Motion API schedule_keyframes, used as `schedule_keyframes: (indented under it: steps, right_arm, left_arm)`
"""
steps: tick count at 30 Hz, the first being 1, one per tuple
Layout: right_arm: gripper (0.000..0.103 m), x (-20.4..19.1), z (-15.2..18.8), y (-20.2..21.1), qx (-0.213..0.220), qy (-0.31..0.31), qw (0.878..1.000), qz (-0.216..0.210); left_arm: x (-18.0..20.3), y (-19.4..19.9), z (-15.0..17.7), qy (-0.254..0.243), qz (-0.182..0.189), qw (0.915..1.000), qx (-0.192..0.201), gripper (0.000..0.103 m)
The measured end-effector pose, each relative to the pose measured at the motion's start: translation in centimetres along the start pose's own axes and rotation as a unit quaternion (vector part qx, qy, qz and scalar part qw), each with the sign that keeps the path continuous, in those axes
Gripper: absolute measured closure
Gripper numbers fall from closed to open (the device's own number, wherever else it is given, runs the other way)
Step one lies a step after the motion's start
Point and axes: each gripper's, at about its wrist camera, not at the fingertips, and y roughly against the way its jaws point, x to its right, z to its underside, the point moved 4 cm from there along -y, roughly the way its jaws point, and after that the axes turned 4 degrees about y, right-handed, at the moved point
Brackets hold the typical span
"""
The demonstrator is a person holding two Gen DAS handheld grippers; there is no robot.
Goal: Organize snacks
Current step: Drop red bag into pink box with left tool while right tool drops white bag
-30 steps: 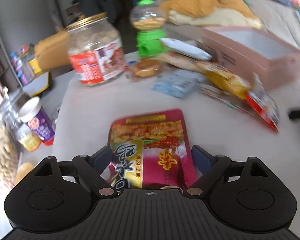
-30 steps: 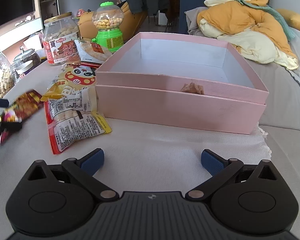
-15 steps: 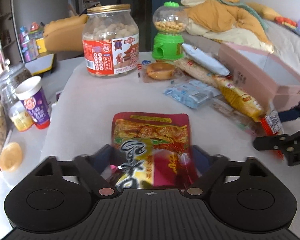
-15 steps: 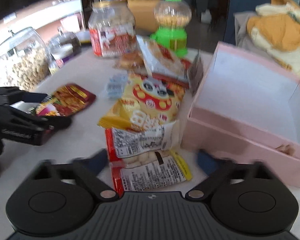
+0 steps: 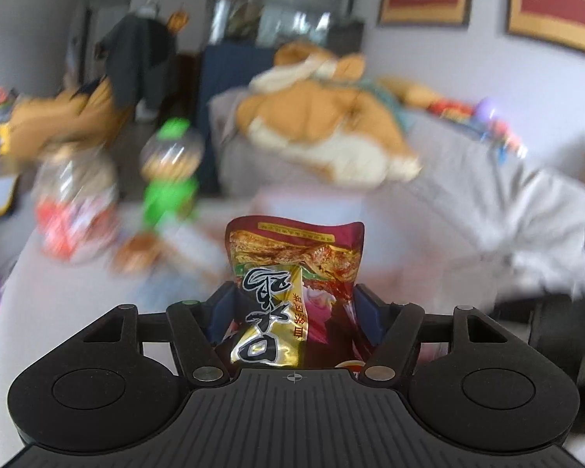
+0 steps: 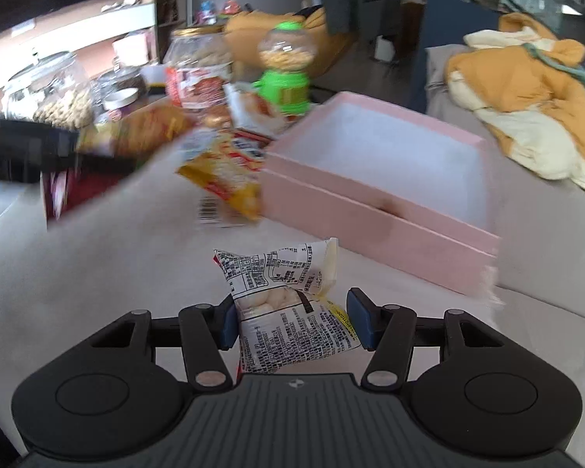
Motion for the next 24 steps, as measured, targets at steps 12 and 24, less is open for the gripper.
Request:
schedule_keyframes:
  steps: [12,24]
  right_arm:
    - [0.047,4.5,-0.9,2.4,0.05,-0.058,0.997,0.024]
    - [0.01,9.5,-12.2,-2.0,0.073,-0.075,0.99,0.094]
  left_arm:
    - [-2.1,-9.3,-2.8,0.093,-0.011,0.9952,0.029,0.025]
    - [-9.1,-4.8,1.8,0.133,-0.066,0.9889,-0.007,0.025]
